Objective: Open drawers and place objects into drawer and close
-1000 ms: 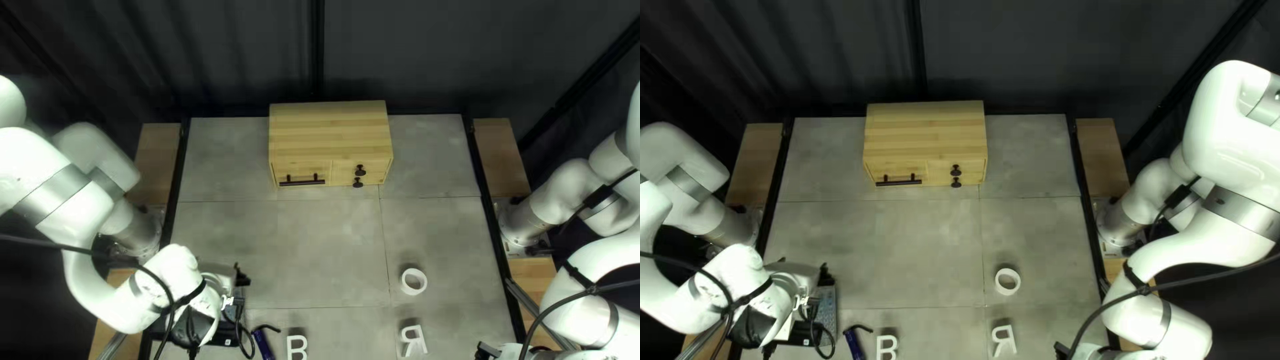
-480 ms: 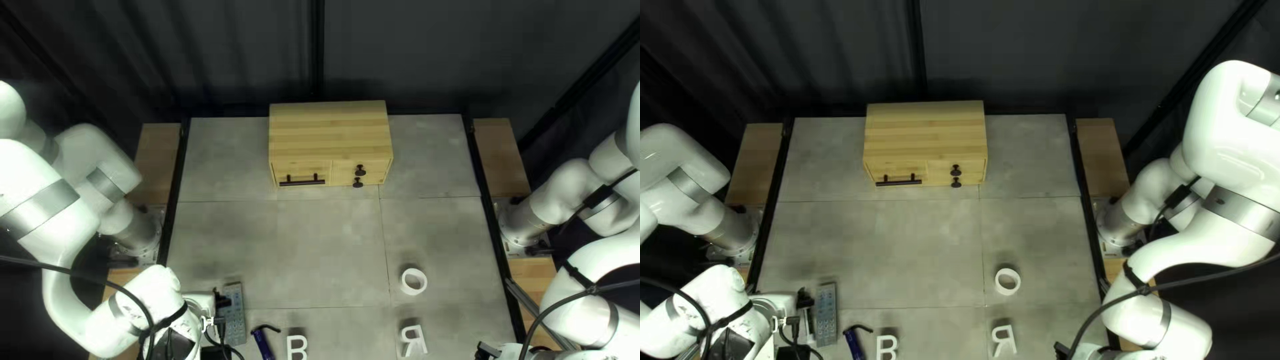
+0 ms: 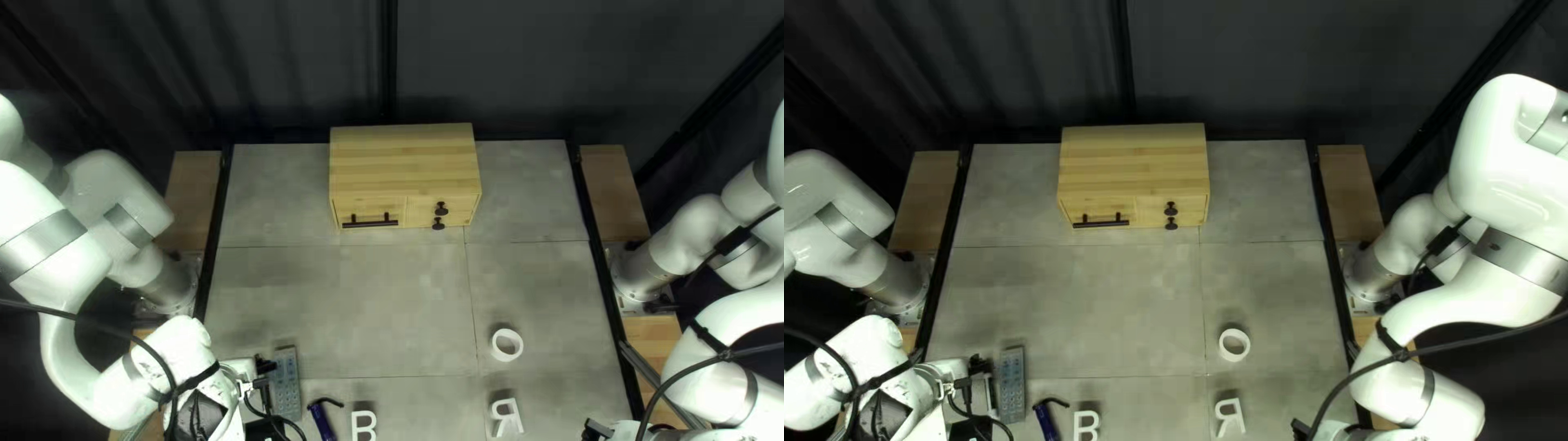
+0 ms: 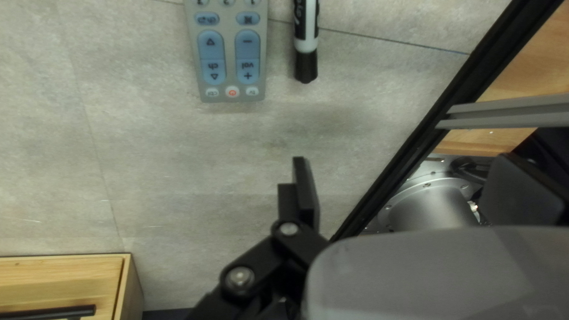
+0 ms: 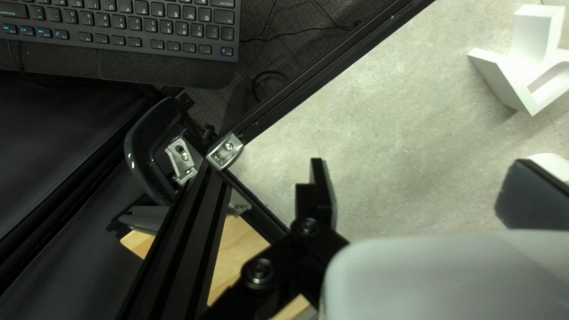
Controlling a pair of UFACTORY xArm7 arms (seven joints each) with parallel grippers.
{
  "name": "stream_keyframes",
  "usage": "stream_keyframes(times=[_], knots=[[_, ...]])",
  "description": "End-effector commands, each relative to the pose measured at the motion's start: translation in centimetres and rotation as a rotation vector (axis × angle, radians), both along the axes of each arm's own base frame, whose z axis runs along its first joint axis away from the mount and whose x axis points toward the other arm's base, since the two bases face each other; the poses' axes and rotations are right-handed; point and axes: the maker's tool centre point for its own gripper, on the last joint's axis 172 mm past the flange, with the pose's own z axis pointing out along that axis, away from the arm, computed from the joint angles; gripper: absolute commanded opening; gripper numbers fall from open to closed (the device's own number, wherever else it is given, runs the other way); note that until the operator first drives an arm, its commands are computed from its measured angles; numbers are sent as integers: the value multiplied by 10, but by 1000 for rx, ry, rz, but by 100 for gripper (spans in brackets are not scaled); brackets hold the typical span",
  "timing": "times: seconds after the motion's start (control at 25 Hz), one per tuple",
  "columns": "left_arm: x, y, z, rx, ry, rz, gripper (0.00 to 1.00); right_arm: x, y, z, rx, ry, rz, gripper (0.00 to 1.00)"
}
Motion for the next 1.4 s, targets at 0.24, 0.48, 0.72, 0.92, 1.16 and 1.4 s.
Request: stream_keyframes(times=[0.24, 0.48, 0.72, 0.92, 1.16, 1.4], knots=[[0, 0, 0, 0, 0, 0, 100, 0, 0, 0, 0, 0, 0, 100], [0, 0, 0, 0, 0, 0, 100, 0, 0, 0, 0, 0, 0, 100], [0, 0, 0, 0, 0, 0, 100, 20, -20, -5, -48, 20, 72, 100], [0, 0, 0, 0, 0, 0, 100, 46, -76, -8, -91, 29, 161, 100], [0, 0, 0, 0, 0, 0, 100, 57, -168, -24, -145, 21, 245, 100], [0, 0, 0, 0, 0, 0, 100, 78, -250, -31, -179, 58, 261, 100]])
